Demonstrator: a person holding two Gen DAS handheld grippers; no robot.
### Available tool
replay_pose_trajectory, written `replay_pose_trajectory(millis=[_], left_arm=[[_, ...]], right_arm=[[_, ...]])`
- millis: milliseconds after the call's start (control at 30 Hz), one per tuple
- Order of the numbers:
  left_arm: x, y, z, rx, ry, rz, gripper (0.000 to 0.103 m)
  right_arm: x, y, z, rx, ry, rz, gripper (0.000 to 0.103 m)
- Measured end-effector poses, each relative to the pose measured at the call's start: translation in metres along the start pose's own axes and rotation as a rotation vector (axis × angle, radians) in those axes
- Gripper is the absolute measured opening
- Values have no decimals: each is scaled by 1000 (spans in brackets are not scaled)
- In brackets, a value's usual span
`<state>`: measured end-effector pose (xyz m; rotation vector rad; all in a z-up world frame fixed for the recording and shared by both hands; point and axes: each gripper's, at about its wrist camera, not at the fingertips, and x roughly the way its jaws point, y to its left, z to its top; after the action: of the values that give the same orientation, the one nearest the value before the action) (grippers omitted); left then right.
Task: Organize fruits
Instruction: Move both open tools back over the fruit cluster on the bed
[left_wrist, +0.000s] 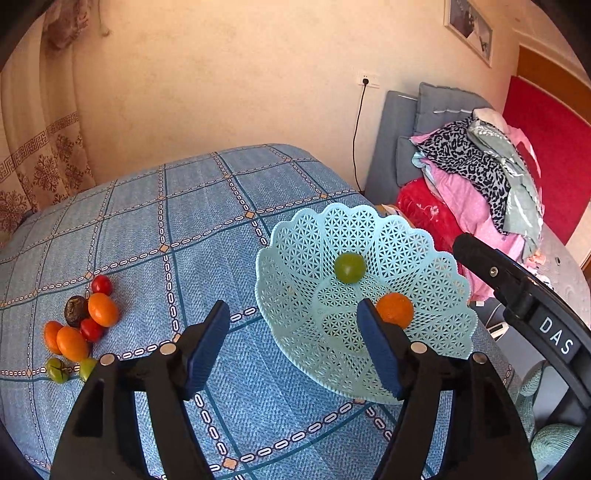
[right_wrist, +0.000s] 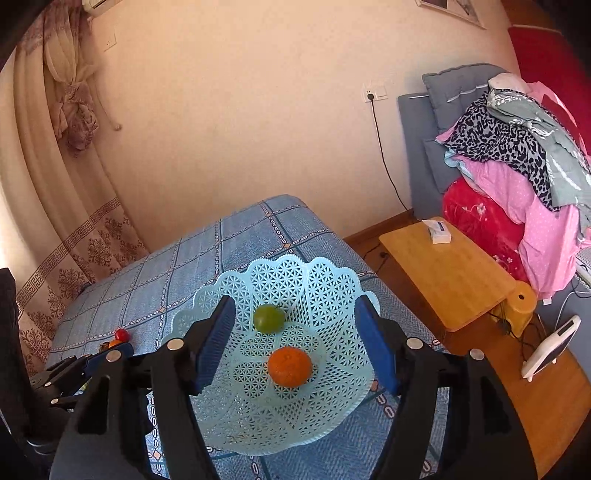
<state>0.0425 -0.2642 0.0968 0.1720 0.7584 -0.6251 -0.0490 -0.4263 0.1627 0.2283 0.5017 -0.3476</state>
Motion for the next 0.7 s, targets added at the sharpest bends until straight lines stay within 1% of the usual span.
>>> replay_pose_trajectory(millis=[133, 200, 300, 367, 567, 700], left_arm=[[-11, 9, 2, -13, -31, 33, 80], [-17, 16, 3, -28, -47, 46, 84], [-26, 26, 3, -42, -70, 74, 86], [-31, 34, 3, -52, -84, 97, 87], [-46, 59, 1, -88, -113, 162, 87], [-56, 80, -1, -118, -133, 207, 88]], right_arm=[[-8, 4, 2, 2, -19, 9, 69], [-11, 10, 1, -12, -22, 20, 69], [-13, 22, -4, -45, -19, 36, 69], [-12, 30, -10, -63, -8, 46, 71], [-4, 56, -24, -102, 36, 83, 71], [-2, 76, -30, -143, 50, 119, 71]])
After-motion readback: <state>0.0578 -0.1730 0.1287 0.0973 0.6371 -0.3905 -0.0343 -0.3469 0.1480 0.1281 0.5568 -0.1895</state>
